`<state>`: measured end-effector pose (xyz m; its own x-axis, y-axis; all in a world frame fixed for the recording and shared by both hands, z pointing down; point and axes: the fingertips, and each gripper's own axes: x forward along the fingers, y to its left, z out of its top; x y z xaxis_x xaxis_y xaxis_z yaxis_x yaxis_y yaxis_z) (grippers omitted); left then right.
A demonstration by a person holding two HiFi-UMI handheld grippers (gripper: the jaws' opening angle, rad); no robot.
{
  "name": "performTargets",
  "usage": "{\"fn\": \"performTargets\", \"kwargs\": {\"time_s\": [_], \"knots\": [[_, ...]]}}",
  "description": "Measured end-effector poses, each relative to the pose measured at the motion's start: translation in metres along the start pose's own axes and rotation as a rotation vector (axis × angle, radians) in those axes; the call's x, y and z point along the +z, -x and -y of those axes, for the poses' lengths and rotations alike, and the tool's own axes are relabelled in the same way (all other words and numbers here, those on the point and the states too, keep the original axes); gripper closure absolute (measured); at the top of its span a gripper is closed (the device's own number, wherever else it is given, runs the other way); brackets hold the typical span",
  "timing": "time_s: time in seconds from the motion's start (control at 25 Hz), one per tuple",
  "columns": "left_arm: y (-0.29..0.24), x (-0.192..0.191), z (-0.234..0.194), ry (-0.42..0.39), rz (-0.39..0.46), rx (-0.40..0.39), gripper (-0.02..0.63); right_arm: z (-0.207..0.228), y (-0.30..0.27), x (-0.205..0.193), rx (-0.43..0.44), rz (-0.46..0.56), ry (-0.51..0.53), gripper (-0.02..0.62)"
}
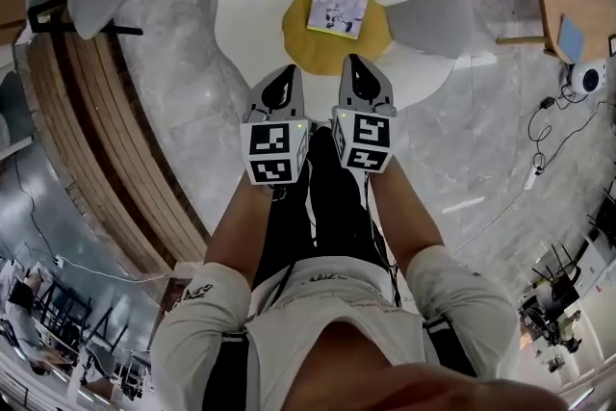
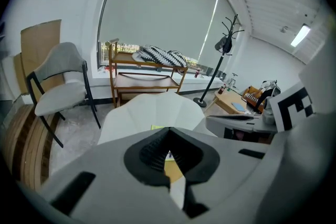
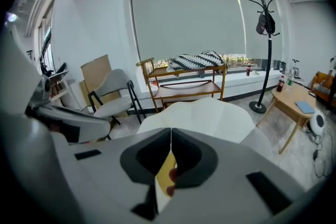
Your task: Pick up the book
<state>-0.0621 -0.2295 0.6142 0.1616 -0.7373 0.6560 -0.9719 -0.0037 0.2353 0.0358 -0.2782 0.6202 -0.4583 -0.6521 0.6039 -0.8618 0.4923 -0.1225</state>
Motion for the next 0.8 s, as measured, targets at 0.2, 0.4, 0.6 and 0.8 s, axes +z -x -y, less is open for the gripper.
{"fn": "performTargets", "kwargs": {"time_s": [0.2, 0.4, 0.6, 0.8], "knots": [[-0.027, -0.036, -0.004, 0.016, -0.037, -0.020, 0.594, 0.007, -0.033, -0.033, -0.010, -0.018, -0.014, 0.569], [-0.058, -0.055, -0.018, 0.036, -0.037, -0.018, 0.594, 0.027, -0.072, -0.061, -0.050, -0.044, -0.028, 0.568], [-0.086, -0.067, -0.034, 0.056, -0.017, -0.015, 0.594, 0.049, -0.116, -0.082, -0.070, -0.045, -0.025, 0.568], [-0.097, -0.084, -0.053, 0.062, -0.027, -0.014, 0.594, 0.041, -0.171, -0.107, -0.040, -0.077, -0.034, 0.466]]}}
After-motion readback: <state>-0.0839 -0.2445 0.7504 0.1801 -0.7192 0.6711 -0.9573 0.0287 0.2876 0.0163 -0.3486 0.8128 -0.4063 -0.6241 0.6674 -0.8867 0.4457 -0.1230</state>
